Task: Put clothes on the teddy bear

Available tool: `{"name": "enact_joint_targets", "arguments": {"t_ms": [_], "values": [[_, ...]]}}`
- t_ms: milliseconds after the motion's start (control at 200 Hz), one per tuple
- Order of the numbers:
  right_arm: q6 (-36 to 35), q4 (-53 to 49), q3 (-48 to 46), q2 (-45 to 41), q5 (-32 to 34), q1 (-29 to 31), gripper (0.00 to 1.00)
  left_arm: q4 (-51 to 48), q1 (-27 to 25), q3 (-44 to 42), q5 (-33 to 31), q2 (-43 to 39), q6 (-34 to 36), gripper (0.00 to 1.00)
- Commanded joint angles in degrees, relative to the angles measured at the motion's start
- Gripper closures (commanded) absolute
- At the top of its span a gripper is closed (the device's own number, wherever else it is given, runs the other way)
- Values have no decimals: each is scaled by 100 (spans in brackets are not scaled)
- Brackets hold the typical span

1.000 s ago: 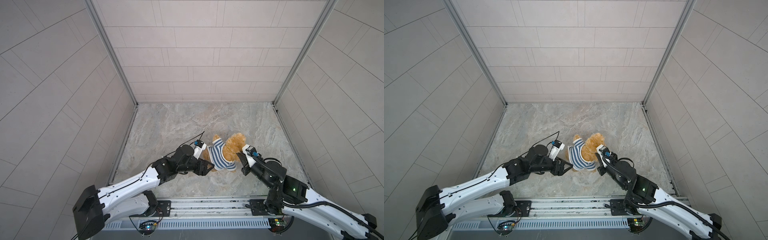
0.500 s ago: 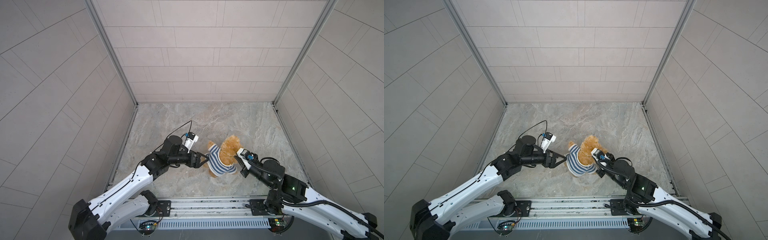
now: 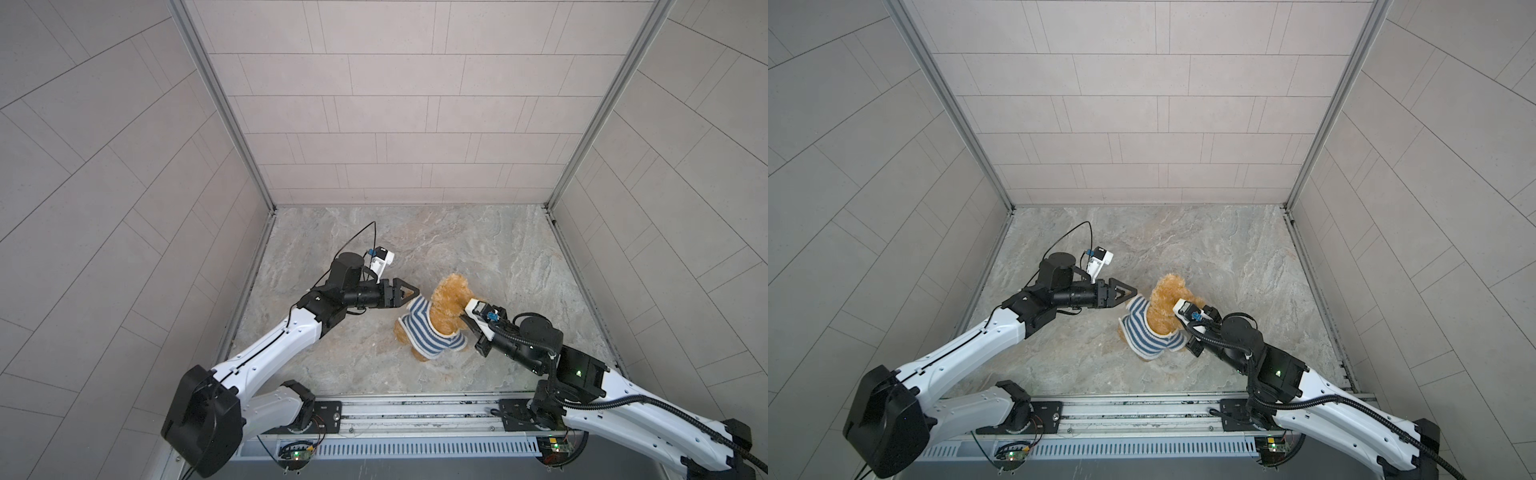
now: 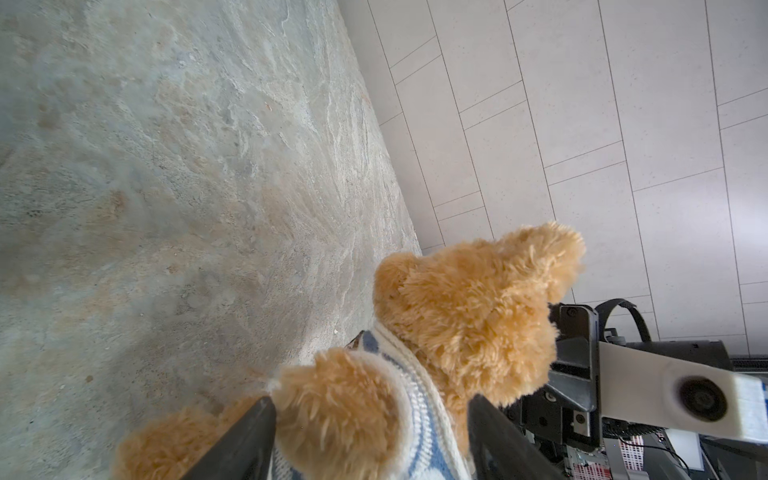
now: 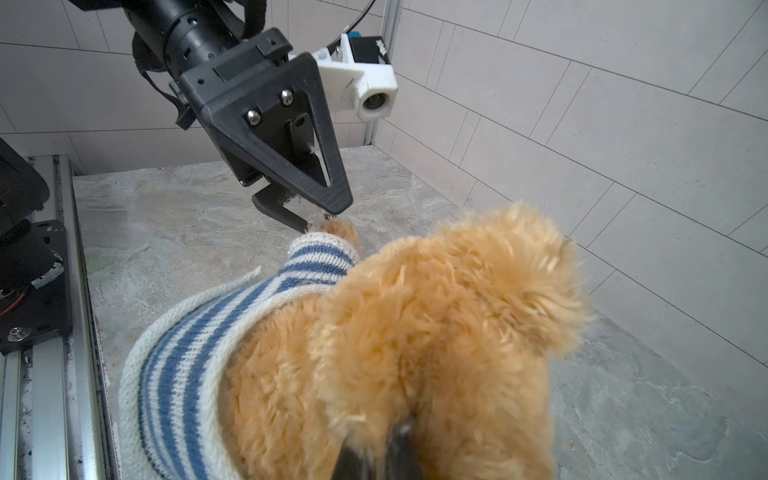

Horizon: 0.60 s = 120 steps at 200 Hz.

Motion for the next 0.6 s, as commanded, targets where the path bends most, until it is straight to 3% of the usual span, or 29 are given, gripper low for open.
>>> {"name": "enact_joint_targets", "arguments": {"t_ms": [0,165,491,596], "values": [[-90,512,158,-9,-68,-23,100,289,-110,71,84,68,-28,28],[-57,609,132,52,-7,-16,100,546,-198,-126,81,52,-192,38],[20,705,62,132,154,-19,100,514,-207,-268,-32,-48,-181,75],[80,762,3,129,257,-14,100,469,-205,-268,-104,-101,-172,82]]}}
